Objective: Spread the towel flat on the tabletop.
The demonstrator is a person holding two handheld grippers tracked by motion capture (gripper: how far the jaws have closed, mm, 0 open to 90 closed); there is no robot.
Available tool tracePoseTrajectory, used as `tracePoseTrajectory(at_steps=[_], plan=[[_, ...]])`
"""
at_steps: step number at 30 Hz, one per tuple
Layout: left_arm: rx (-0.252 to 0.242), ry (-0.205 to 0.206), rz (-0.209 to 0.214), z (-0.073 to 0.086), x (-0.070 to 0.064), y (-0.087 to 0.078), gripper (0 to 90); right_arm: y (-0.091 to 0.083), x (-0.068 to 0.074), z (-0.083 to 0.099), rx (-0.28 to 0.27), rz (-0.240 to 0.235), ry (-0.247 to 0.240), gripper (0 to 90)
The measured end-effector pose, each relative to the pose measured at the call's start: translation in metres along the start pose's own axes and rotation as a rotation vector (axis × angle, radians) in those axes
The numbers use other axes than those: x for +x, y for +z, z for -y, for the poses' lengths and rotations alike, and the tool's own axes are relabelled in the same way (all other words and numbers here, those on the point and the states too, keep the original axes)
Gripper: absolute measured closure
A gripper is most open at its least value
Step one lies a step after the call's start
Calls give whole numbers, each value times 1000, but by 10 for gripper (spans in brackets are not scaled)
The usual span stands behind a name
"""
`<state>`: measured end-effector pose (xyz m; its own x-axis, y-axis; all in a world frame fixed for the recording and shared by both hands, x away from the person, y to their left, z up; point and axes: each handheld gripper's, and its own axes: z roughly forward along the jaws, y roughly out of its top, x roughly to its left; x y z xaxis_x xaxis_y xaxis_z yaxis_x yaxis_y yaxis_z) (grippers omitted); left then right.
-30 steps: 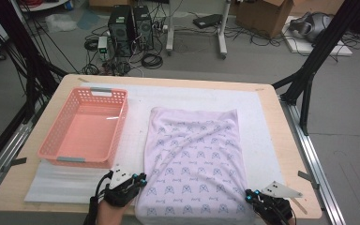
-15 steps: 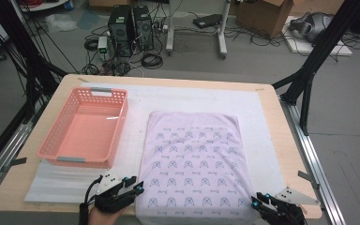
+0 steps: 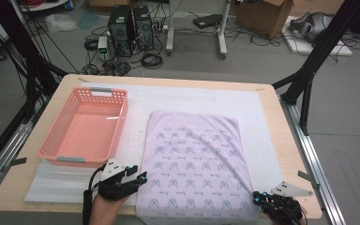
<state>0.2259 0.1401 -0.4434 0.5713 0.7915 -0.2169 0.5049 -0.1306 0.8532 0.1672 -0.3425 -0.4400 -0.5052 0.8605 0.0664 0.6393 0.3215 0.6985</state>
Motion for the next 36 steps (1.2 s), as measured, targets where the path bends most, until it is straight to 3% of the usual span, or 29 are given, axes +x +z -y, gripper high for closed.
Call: tracePoseTrajectory(at_steps=[5, 9, 13, 18, 23, 26, 28, 30, 31, 33, 35, 36], plan=[[-21, 6, 14, -20, 7, 19, 502, 3, -13, -12, -78, 2, 14, 669], [-15, 8, 17, -31, 14, 37, 503, 11, -30, -30, -133, 40, 51, 652], [-14, 5, 35, -41, 20, 55, 510, 26, -48, -48, -142, 66, 75, 639], [2, 20, 37, -45, 26, 68, 516, 60, -63, -80, -127, 58, 60, 616], [5, 19, 51, -45, 31, 70, 508, 104, -77, -117, -90, 83, 64, 620], [-5, 18, 62, -45, 33, 69, 500, 124, -81, -127, -44, 83, 74, 678], [-18, 21, 73, -44, 32, 68, 497, 126, -83, -128, -54, 76, 68, 839], [-35, 24, 85, -44, 32, 67, 493, 126, -86, -129, -49, 76, 57, 869], [-40, 20, 90, -44, 32, 67, 488, 126, -86, -129, -51, 120, 52, 871], [-45, 21, 98, -43, 31, 67, 483, 124, -90, -128, -62, 160, 71, 870], [-56, 25, 115, -41, 29, 65, 478, 123, -92, -125, -78, 145, 112, 824], [-60, 30, 122, -40, 29, 63, 471, 121, -92, -124, -84, 147, 111, 746]])
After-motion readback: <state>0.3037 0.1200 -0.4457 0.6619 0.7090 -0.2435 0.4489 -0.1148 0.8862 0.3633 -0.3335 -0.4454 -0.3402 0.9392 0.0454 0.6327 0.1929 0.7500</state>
